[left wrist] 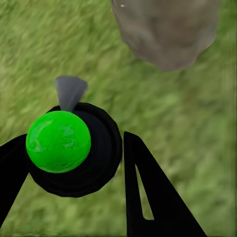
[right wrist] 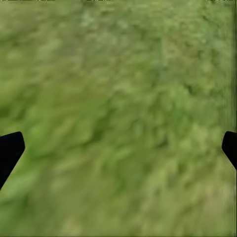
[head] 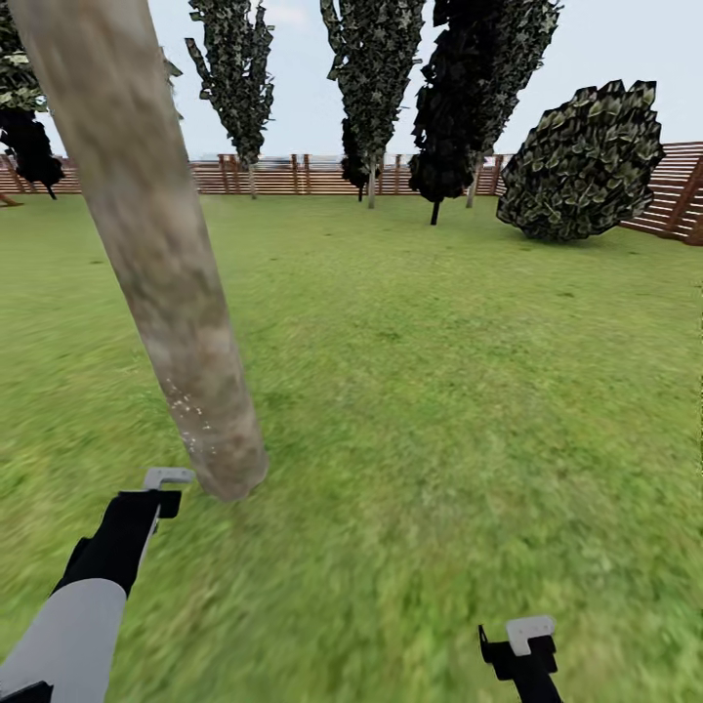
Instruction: In the garden, pick up the pesticide atomizer on the floor and spray pesticide onto both trees until each tree trunk is fully covered.
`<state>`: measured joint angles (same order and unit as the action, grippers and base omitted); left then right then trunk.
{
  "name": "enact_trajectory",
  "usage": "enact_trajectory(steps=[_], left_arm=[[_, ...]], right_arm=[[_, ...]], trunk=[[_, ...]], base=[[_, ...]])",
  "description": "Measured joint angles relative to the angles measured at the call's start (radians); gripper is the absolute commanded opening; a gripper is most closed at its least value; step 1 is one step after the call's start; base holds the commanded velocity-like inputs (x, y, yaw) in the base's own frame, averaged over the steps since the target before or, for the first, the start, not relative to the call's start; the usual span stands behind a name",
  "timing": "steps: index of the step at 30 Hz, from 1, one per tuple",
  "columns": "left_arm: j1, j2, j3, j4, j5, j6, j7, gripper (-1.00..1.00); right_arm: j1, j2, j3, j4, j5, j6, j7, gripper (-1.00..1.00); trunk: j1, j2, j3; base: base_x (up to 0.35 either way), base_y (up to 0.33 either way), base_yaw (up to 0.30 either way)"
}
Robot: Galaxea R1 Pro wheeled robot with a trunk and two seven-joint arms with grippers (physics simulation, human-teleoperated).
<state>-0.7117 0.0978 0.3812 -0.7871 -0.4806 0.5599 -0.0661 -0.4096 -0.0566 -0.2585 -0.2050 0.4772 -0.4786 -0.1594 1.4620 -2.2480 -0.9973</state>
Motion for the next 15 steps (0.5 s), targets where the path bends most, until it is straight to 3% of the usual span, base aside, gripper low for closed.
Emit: enact_trajectory(steps=[2, 4, 5, 6, 10, 15], left_arm=[[0.001, -0.004, 0.001, 0.008, 0.006, -0.004, 0.032, -1.00], [0.002, -0.008, 0.002, 0.086, 0.014, -0.018, 0.039, -1.00], [0.002, -0.011, 0.003, 0.132, 0.015, -0.075, 0.038, -1.00], [0.002, -0.011, 0.004, 0.137, 0.012, -0.082, 0.036, -1.00], [0.002, -0.010, 0.008, 0.190, 0.101, -0.114, 0.042, -1.00], [0.002, -0.009, 0.004, 0.196, 0.111, -0.142, 0.047, -1.00]], right_arm=[[-0.001, 0.002, 0.000, -0.004, 0.000, 0.000, 0.000, 1.00], [-0.001, 0.006, -0.001, -0.004, 0.000, 0.000, 0.001, 1.00], [-0.001, 0.006, -0.002, -0.004, 0.000, 0.000, 0.000, 1.00], [-0.001, 0.005, -0.002, -0.003, 0.001, 0.000, 0.000, 1.00], [-0.001, -0.001, -0.002, 0.002, 0.001, 0.000, 0.000, 1.00], [-0.001, 0.003, -0.001, 0.004, 0.001, 0.000, 0.000, 1.00]], trunk=[[0.000, 0.000, 0.000], [0.000, 0.000, 0.000], [0.000, 0.000, 0.000], [0.000, 0.000, 0.000], [0.000, 0.000, 0.000], [0.000, 0.000, 0.000]], base=[[0.000, -0.273, 0.000], [0.000, -0.274, 0.000], [0.000, -0.274, 0.000], [0.000, -0.274, 0.000], [0.000, -0.274, 0.039], [0.000, -0.274, 0.239]])
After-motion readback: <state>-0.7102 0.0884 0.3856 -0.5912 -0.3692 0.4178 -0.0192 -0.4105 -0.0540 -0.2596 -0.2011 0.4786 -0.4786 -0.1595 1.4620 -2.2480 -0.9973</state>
